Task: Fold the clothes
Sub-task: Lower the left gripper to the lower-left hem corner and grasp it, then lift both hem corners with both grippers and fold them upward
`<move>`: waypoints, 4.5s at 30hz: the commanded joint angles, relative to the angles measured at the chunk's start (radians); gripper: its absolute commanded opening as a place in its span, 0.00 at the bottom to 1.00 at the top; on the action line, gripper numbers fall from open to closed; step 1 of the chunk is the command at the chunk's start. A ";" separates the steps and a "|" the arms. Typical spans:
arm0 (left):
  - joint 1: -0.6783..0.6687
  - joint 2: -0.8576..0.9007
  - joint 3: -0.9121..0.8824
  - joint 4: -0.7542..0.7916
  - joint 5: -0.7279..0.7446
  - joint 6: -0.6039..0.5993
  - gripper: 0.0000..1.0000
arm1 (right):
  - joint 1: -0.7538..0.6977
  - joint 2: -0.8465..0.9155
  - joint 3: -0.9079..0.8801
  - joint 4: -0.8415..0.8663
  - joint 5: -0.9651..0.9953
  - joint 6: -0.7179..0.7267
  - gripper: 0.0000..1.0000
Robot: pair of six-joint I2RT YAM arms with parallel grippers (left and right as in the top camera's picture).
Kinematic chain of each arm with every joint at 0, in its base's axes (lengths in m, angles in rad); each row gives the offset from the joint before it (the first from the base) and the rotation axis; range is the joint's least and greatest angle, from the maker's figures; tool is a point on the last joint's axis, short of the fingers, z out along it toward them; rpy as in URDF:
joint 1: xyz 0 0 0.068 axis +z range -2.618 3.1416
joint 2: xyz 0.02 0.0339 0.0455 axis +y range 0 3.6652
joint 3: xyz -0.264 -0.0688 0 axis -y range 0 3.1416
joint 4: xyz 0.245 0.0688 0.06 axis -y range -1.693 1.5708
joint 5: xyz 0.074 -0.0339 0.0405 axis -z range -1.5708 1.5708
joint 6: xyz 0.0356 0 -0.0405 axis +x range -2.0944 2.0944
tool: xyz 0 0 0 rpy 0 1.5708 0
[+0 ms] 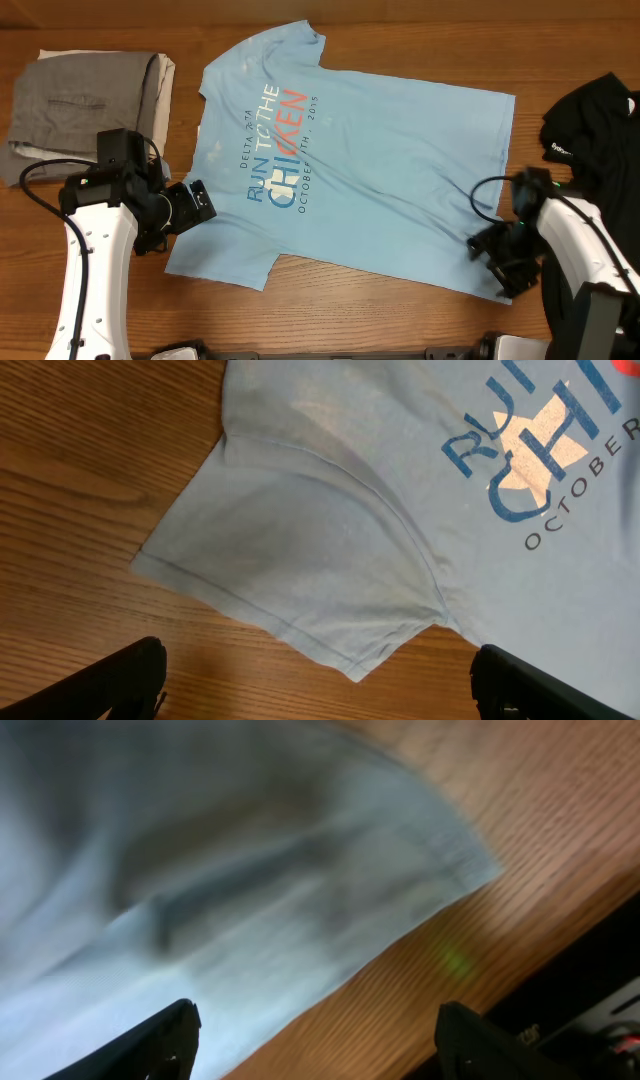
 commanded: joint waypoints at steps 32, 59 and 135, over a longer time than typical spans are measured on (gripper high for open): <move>0.006 0.002 -0.042 0.031 0.031 0.018 1.00 | -0.264 -0.006 -0.204 0.252 -0.091 -0.121 0.12; 0.006 0.304 -0.274 0.338 -0.286 -0.060 0.68 | -0.264 -0.006 -0.204 0.248 -0.091 -0.122 0.14; 0.004 -0.036 0.322 -0.467 -0.275 -0.131 0.04 | 0.017 -0.170 0.245 -0.293 -0.034 -0.175 0.04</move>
